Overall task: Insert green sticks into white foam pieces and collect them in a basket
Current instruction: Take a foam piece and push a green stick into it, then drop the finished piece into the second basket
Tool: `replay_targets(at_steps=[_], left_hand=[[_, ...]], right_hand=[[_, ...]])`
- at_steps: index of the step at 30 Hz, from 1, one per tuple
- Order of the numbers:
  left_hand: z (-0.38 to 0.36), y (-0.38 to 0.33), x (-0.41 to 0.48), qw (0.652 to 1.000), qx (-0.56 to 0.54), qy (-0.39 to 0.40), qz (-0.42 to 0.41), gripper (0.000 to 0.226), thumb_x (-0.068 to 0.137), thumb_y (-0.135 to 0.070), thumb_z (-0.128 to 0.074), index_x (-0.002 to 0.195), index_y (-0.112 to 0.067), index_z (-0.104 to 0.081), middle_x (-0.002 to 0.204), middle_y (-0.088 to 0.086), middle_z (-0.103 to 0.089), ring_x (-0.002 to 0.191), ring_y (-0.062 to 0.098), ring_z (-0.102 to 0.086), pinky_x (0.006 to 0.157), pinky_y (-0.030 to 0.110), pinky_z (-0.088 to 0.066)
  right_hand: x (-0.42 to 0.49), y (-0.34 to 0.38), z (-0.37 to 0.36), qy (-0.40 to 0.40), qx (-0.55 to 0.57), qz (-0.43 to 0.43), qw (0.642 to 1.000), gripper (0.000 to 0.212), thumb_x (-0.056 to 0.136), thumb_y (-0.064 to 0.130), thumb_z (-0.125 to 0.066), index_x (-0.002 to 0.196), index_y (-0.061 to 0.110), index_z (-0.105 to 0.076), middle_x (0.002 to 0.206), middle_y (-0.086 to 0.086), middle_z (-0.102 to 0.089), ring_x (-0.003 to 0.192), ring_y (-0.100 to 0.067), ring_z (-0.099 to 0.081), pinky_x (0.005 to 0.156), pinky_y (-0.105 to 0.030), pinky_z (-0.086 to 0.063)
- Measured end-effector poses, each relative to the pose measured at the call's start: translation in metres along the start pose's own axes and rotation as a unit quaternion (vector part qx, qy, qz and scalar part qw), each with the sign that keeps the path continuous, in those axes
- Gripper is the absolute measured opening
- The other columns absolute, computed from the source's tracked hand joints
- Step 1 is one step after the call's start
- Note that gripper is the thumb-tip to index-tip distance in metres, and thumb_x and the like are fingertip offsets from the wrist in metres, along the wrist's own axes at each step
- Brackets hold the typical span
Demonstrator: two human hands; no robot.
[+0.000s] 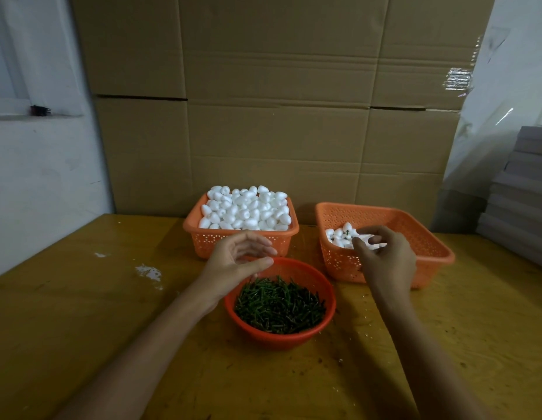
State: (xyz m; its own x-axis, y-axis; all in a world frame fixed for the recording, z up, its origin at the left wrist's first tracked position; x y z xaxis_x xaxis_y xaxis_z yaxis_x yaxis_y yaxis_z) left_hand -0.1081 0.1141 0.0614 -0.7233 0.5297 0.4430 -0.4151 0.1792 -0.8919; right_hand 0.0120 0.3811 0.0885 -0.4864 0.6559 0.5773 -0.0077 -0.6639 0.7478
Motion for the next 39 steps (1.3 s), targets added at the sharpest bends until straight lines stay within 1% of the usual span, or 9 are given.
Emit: replay_targets(at_steps=[3, 5, 9, 11, 22, 29, 33, 36, 39], left_hand=[[0.002, 0.002, 0.0, 1.0, 0.015, -0.004, 0.0, 0.026, 0.086, -0.009, -0.084, 0.106, -0.021, -0.074, 0.11, 0.007, -0.079, 0.107, 0.022, -0.074, 0.073, 0.029, -0.06], [0.004, 0.004, 0.0, 0.999, 0.032, -0.01, 0.001, 0.025, 0.086, -0.006, -0.084, 0.105, -0.019, -0.073, 0.108, 0.006, -0.079, 0.106, 0.021, -0.074, 0.076, 0.032, -0.06], [0.002, 0.004, 0.002, 0.998, 0.055, -0.019, -0.002, 0.021, 0.086, -0.002, -0.082, 0.102, -0.014, -0.073, 0.102, 0.005, -0.08, 0.102, 0.016, -0.075, 0.082, 0.026, -0.057], [0.001, 0.002, 0.002, 0.998, 0.054, -0.02, -0.004, 0.017, 0.089, -0.002, -0.079, 0.1, -0.014, -0.073, 0.1, 0.005, -0.079, 0.094, 0.012, -0.075, 0.074, 0.02, -0.056], [-0.012, 0.005, 0.0, 0.98, 0.196, 0.037, -0.013, 0.018, 0.092, -0.005, -0.076, 0.087, -0.023, -0.075, 0.092, -0.004, -0.074, 0.08, 0.015, -0.065, 0.071, 0.022, -0.051], [-0.011, 0.004, -0.004, 0.961, 0.267, 0.053, -0.041, 0.028, 0.096, -0.007, -0.069, 0.09, -0.034, -0.074, 0.093, -0.015, -0.074, 0.089, 0.009, -0.07, 0.074, 0.018, -0.053], [-0.009, -0.001, -0.003, 0.951, 0.302, 0.01, -0.058, 0.027, 0.094, -0.009, -0.073, 0.097, -0.037, -0.07, 0.103, -0.022, -0.068, 0.102, 0.004, -0.063, 0.081, 0.026, -0.053], [0.0, -0.018, 0.002, 0.912, 0.392, -0.063, -0.105, 0.026, 0.092, -0.014, -0.073, 0.104, -0.036, -0.066, 0.108, -0.026, -0.058, 0.107, -0.005, -0.052, 0.088, 0.02, -0.045], [0.016, -0.039, 0.021, 0.866, 0.454, -0.147, -0.15, 0.029, 0.092, -0.01, -0.07, 0.115, -0.028, -0.069, 0.121, -0.012, -0.059, 0.124, 0.008, -0.05, 0.093, 0.025, -0.043]], right_hand=[[-0.012, 0.029, -0.006, 0.027, 0.025, 0.063, 0.997, 0.011, 0.093, 0.02, -0.076, 0.097, 0.03, -0.073, 0.096, 0.0, -0.067, 0.081, -0.014, -0.063, 0.068, -0.034, -0.048], [-0.03, 0.06, -0.029, 0.15, 0.064, 0.117, 0.98, 0.013, 0.096, 0.023, -0.074, 0.095, 0.035, -0.072, 0.091, 0.013, -0.07, 0.08, -0.004, -0.065, 0.069, -0.029, -0.054], [-0.099, 0.086, -0.091, 0.451, -0.109, 0.271, 0.843, 0.027, 0.1, 0.037, -0.068, 0.126, 0.031, -0.071, 0.126, 0.01, -0.071, 0.114, -0.008, -0.065, 0.097, -0.035, -0.054], [-0.119, 0.075, -0.106, 0.512, -0.194, 0.279, 0.789, 0.042, 0.101, 0.041, -0.064, 0.142, 0.031, -0.061, 0.144, 0.003, -0.06, 0.131, -0.019, -0.056, 0.104, -0.042, -0.05], [-0.119, 0.072, -0.107, 0.513, -0.189, 0.261, 0.796, 0.041, 0.1, 0.041, -0.065, 0.139, 0.032, -0.061, 0.144, 0.005, -0.057, 0.127, -0.021, -0.058, 0.1, -0.043, -0.052], [-0.12, 0.071, -0.115, 0.502, -0.201, 0.259, 0.8, 0.039, 0.097, 0.044, -0.067, 0.134, 0.032, -0.062, 0.14, 0.006, -0.059, 0.122, -0.023, -0.06, 0.094, -0.044, -0.054], [-0.117, 0.071, -0.116, 0.5, -0.194, 0.256, 0.804, 0.036, 0.097, 0.044, -0.068, 0.13, 0.032, -0.064, 0.136, 0.007, -0.062, 0.12, -0.021, -0.061, 0.094, -0.042, -0.054], [-0.118, 0.071, -0.116, 0.5, -0.185, 0.253, 0.807, 0.036, 0.097, 0.043, -0.068, 0.131, 0.033, -0.065, 0.136, 0.007, -0.063, 0.121, -0.02, -0.061, 0.096, -0.042, -0.054], [-0.117, 0.073, -0.117, 0.501, -0.171, 0.247, 0.812, 0.031, 0.096, 0.041, -0.069, 0.127, 0.034, -0.069, 0.133, 0.009, -0.066, 0.119, -0.019, -0.062, 0.094, -0.041, -0.054]])
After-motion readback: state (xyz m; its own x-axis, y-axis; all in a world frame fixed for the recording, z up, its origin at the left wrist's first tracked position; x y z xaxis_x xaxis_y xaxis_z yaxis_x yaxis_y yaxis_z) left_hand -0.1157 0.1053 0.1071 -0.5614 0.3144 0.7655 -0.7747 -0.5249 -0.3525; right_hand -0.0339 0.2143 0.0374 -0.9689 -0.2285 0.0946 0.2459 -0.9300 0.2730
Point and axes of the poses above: each hand's wrist, its own x-axis towards the middle knuckle, its own z-axis out of the back of the hand, y = z × x, the point moved 8 cm from there along x, towards the middle knuckle
